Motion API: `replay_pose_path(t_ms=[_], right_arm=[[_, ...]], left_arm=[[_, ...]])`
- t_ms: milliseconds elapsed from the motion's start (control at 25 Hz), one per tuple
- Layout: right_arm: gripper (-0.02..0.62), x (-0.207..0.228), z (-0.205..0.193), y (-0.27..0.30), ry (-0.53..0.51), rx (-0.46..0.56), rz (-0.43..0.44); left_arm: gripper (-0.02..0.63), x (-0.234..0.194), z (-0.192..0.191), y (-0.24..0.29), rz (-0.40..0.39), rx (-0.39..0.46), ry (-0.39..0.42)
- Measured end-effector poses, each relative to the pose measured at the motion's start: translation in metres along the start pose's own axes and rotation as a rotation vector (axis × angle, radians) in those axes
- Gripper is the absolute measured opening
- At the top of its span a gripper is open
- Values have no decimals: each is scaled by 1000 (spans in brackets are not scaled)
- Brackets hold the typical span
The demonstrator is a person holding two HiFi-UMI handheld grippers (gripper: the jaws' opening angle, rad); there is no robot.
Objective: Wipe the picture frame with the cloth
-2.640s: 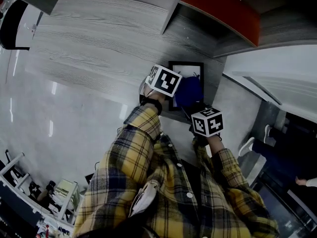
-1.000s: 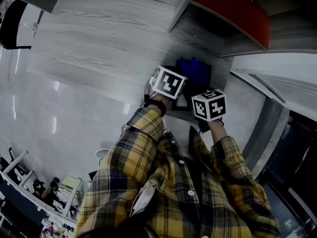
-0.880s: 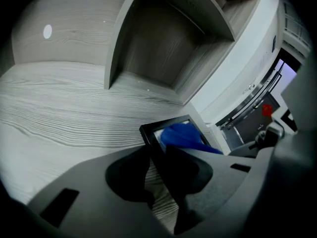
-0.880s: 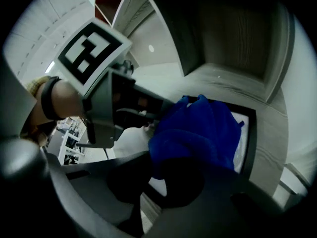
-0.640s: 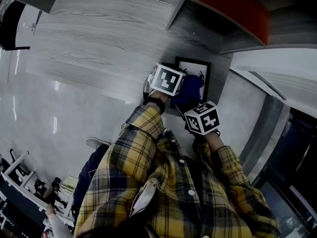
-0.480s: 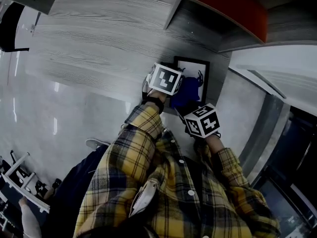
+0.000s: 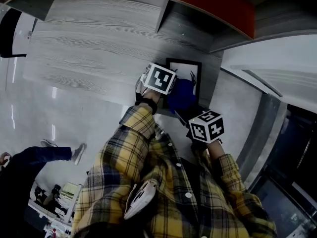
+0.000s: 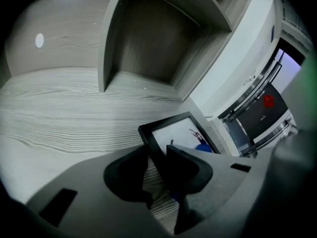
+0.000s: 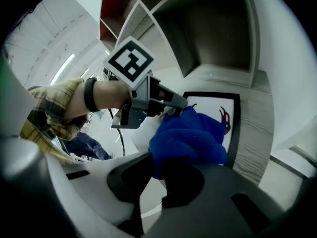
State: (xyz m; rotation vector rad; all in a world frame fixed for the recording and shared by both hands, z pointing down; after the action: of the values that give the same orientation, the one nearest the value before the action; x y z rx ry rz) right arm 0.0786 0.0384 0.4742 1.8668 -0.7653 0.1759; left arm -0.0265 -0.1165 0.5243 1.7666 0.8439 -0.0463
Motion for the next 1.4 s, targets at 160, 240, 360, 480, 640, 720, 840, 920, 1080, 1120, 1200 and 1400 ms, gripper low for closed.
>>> replay_pose_path(t_ms=[160,240,360,480,640,720,840,920,1080,1120,1200,1400], right_arm=[[51,8,5,-33,29,96,-31],[51,12,8,-48,39,138,-48],[51,18,13,-66,38,207,-71],[51,18,20,-89,28,269,-87],[51,13,31,-112,-10,338,-97],[51,11,36,-122,-29,369,-100],[51,5,45,-138,-57,431,-106],[51,0,54,-148,-78,491,-115],[51,-10,72,-173,-128,597,-137],[51,-12,76,-178,-142,620,-142],[51,-16,82,-189,-169,660,-150],[51,-28,91,-213,-220,741,-156]], left_arm=[[114,8,3,-4,45,-40,52],[114,13,6,-12,55,-14,73],[113,20,12,-27,76,29,117],[112,35,14,-47,81,66,154],[112,53,20,-76,82,126,191],[112,61,22,-89,75,156,203],[112,75,26,-112,48,212,226],[110,84,31,-129,28,261,255],[87,103,38,-164,-37,366,275],[77,108,40,-172,-58,391,278],[64,120,42,-186,-98,438,289],[21,144,40,-212,-171,528,317]])
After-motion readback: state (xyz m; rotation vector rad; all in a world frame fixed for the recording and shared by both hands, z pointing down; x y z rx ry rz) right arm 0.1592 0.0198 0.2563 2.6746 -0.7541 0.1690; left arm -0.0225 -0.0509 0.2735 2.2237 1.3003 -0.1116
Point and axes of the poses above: the fingertips, and each gripper's own axes: y forward along the fingers, x to its right, z out of its top, the point moved 10 cm from there along -y, backward along the fingers, and after that the axes turned 7 degrees about -y, right-handed, at the moved point
